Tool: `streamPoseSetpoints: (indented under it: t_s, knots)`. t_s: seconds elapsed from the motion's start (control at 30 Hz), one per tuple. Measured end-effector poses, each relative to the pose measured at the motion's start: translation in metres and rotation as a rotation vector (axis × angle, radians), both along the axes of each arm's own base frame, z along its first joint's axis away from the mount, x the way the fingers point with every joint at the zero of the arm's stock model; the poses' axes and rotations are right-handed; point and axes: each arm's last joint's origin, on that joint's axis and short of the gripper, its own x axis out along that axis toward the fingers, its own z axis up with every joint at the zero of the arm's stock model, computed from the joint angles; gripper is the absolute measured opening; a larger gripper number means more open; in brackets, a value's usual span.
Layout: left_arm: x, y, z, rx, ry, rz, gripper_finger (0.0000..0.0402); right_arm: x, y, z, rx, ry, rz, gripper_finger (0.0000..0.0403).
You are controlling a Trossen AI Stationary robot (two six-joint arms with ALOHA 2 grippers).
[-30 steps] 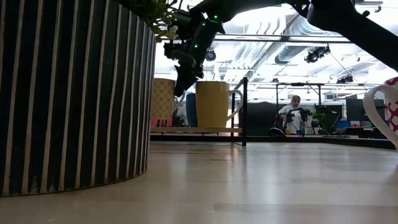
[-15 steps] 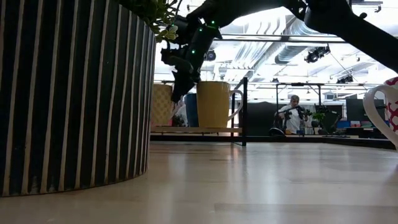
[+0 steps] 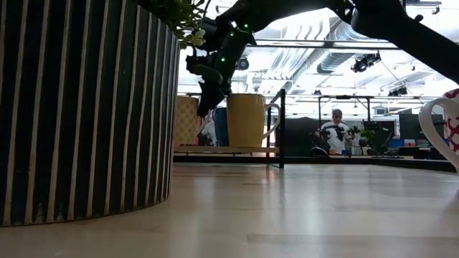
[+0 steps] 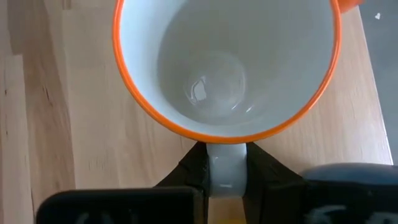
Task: Place coffee mugs
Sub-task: Put the yellow patterned mug on the shelf
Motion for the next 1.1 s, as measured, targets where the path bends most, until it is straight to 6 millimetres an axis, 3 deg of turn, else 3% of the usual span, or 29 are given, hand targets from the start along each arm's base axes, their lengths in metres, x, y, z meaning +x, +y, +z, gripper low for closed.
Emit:
streamPoseSetpoints:
  t_s: [0.2, 0.67, 1.1]
  knots:
    - [0.0000, 0.0000, 0.0000, 0.000, 0.000, 0.000, 0.0081, 0.0000, -0.0008, 0.0011, -0.003, -0.007, -0.002, 0.0081]
    - [0.0000, 0.0000, 0.0000, -0.001, 0.000, 0.001, 0.0081, 0.0000, -0.0008, 0.0013, -0.007, -0.007, 0.009, 0.0056]
    - [0.0000, 0.0000, 0.0000, -0.001, 0.000, 0.000, 0.0081, -0.0001, -0.0001, 0.0012, -0.006, -0.004, 0.026, 0.0097]
